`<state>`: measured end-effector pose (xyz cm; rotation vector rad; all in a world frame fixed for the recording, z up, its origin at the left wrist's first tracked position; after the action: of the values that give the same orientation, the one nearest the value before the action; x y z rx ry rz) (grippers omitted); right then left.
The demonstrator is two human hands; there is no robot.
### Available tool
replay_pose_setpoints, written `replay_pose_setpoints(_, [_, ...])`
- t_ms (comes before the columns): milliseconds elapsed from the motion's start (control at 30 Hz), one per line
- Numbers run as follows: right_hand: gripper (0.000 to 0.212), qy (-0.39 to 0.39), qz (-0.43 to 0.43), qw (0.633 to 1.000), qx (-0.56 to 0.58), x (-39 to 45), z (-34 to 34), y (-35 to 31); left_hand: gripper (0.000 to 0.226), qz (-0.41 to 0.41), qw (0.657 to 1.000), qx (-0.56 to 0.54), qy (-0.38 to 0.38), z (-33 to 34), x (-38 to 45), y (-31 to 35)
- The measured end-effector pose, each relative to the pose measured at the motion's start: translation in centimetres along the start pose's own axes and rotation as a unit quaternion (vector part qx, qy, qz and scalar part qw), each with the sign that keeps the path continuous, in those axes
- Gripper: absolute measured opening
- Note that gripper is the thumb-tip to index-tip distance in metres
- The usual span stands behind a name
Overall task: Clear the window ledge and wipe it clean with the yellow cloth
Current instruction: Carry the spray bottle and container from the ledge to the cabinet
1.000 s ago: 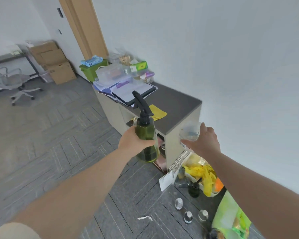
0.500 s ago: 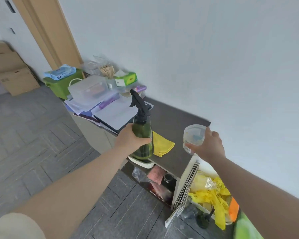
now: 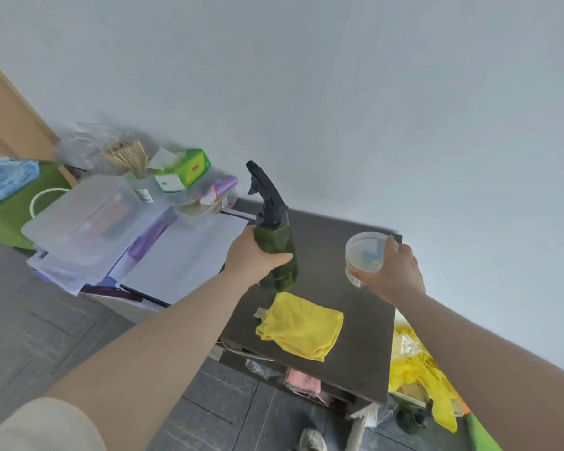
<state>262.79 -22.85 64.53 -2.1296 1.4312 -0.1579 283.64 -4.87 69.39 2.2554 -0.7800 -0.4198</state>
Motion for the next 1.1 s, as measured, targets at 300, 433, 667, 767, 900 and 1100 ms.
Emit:
replay_pose_setpoints(300, [0.109,0.004,0.057,0.998,0.011,6.2,5.0,-2.5,0.060,0.017,0.998,0.012,-0.051,2.4,9.7,-2.4])
replay_pose_setpoints(433, [0.109,0.017,0.087,0.996,0.007,7.7,5.8,-2.3,0.058,0.031,0.996,0.002,-0.077,3.8,12.4,-2.8])
replay_pose_setpoints(667, [0.109,0.049,0.133,0.990,0.016,10.2,6.9,-1.8,0.062,0.052,0.991,-0.026,-0.118,6.6,16.3,-3.0])
replay_pose_setpoints(767, [0.109,0.056,0.141,0.988,0.009,11.3,7.3,-1.8,0.063,0.054,0.990,-0.041,-0.127,7.5,17.2,-3.1])
replay_pose_setpoints(900, [0.110,0.059,0.140,0.988,0.010,12.6,8.0,-1.8,0.061,0.054,0.989,-0.059,-0.126,8.2,18.4,-3.1])
replay_pose_setpoints(1100, [0.113,0.069,0.152,0.986,0.020,14.1,8.8,-1.7,0.068,0.068,0.985,-0.078,-0.140,8.9,20.2,-3.0])
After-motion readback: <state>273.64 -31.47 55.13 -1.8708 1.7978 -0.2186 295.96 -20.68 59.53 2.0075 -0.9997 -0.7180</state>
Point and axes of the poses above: each hand's wrist, its own x-axis towards the middle knuckle, its own z-axis out of the palm, y = z × x, the point moved 6 cm from there along x, towards the middle knuckle, and after that the axes turned 4 degrees about z, right-handed, at the moved point
